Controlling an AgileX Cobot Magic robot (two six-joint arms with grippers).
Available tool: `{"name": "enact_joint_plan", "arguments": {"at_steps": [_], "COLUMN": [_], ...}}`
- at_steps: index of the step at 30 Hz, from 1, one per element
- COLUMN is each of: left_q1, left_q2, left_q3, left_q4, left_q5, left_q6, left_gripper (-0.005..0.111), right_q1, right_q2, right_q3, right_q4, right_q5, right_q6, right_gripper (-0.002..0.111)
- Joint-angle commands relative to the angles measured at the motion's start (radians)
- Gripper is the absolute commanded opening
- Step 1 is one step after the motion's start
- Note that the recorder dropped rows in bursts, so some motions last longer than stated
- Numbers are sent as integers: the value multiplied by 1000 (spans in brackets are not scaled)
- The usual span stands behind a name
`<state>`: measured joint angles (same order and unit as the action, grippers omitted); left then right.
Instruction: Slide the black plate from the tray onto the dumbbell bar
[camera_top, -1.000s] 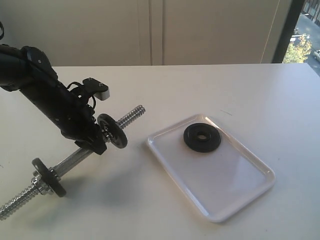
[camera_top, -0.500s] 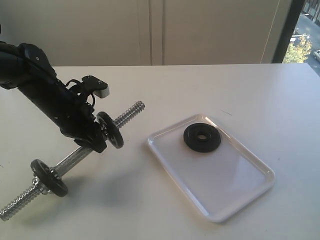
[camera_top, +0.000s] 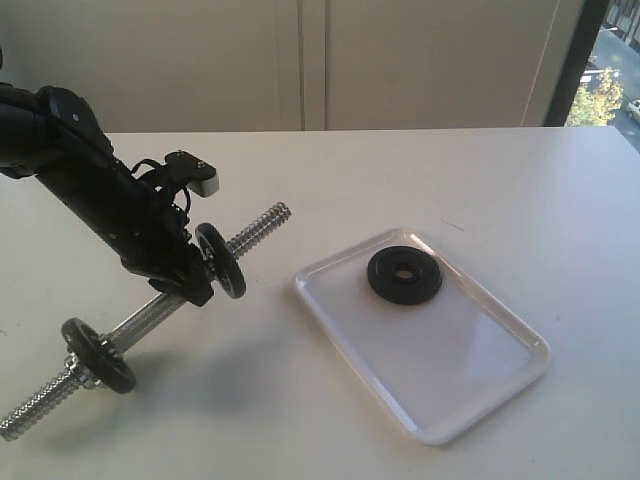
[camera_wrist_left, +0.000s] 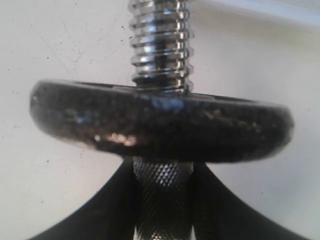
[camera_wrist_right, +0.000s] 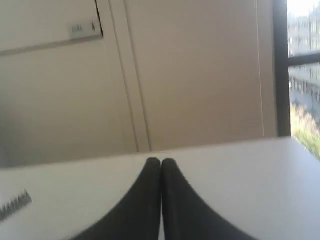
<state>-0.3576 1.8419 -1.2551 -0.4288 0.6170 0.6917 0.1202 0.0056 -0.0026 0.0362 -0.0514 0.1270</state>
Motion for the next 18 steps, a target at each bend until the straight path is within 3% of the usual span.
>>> {"name": "enact_joint_plan", "arguments": {"at_steps": [1,3,4,7,12,15,18], "left_q1": [-5,-5,-5,-5,-5,-5,-5], "left_q2": [-50,-50,-50,-50,-50,-50,-50], "left_q3": [-15,-15,-15,-15,-15,-15,-15], "left_q4": [-78,-78,-78,-78,-78,-78,-78], "left_q5": [-2,-2,-2,-17,-17,-23,-23], "left_q6": [4,4,4,4,8,8,8], "left_gripper": [0,0,0,0,0,0,0], "right_q1": [1,1,1,1,6,64,124], "right_q2": [-6,-6,-6,24,278,568,848], "right_q3": [3,3,3,-80,-262,-509,-715], "right_q4": [77,106,108,100,-85,-107,-9], "right_q5": [-422,-615,-587,-219,-136,257,538], "right_q6": [147,204,195,206,277,246,35], "right_gripper": [0,0,0,0,0,0,0]}}
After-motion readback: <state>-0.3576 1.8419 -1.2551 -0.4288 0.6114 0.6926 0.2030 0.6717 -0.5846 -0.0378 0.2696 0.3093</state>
